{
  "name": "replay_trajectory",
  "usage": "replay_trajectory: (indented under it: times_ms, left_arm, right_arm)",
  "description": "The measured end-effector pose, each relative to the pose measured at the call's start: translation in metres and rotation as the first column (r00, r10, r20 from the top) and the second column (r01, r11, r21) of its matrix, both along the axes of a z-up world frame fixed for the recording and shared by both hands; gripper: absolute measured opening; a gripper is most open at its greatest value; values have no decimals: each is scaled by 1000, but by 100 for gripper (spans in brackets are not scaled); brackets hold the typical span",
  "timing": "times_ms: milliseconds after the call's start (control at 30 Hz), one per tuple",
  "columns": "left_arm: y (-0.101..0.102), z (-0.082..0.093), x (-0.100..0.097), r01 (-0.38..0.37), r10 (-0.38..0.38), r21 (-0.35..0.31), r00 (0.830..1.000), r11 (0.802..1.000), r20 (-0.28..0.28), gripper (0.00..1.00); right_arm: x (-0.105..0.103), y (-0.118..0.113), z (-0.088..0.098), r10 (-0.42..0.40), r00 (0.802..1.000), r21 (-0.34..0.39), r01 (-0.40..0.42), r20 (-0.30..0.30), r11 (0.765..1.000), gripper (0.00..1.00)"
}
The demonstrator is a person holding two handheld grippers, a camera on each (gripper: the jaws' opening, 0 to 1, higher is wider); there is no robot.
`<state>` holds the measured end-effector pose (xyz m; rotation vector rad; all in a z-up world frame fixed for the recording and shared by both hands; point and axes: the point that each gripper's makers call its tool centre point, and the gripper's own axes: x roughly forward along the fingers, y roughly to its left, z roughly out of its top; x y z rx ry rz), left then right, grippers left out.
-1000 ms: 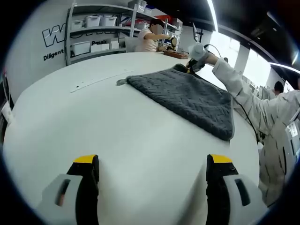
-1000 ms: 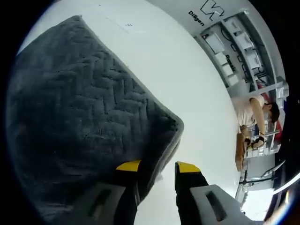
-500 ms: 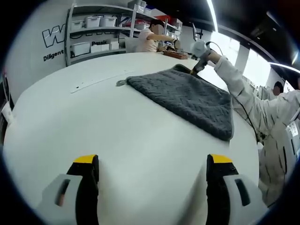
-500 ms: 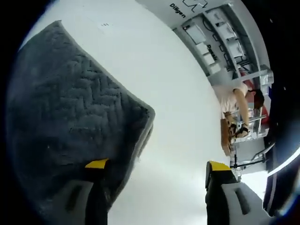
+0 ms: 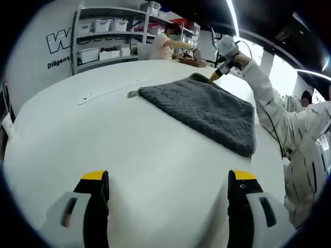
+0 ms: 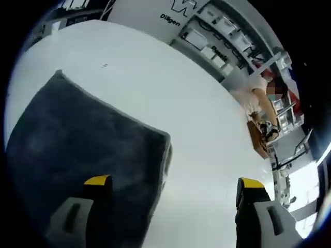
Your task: Open the folded towel by lifting each exposed corner and separating the folded layers until the towel lies flat within the target outline without major curled edges
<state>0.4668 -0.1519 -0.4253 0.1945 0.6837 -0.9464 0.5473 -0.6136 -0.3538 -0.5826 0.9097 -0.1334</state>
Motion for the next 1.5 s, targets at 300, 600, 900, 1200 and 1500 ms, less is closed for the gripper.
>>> replay_trajectory:
  times_ms: [300, 600, 900, 1200, 1500]
  left_arm:
    - [1, 1, 2, 1, -1, -4, 1000, 1000, -1, 94]
    - [1, 5, 0, 3, -3, -11, 1000, 1000, 10, 94]
    - [1, 5, 0, 1, -1, -14, 1000, 1000, 10, 94]
    - [-1, 3, 0, 5, -5, -9, 1000, 1000, 8, 94]
    - [-1, 1, 1, 8, -8, -2, 1000, 1000, 5, 94]
  right_arm:
    - [-4, 38, 27, 121, 989, 31, -124, 86, 992, 99]
    - [-27, 49, 35, 150, 983, 28, -154, 107, 988, 99]
    - [-59, 64, 25, 169, 971, 152, -195, 169, 969, 96]
    - [-102, 56, 8, 147, 972, 188, -181, 183, 965, 94]
    - [-144, 48, -20, 89, 980, 261, -134, 176, 956, 90]
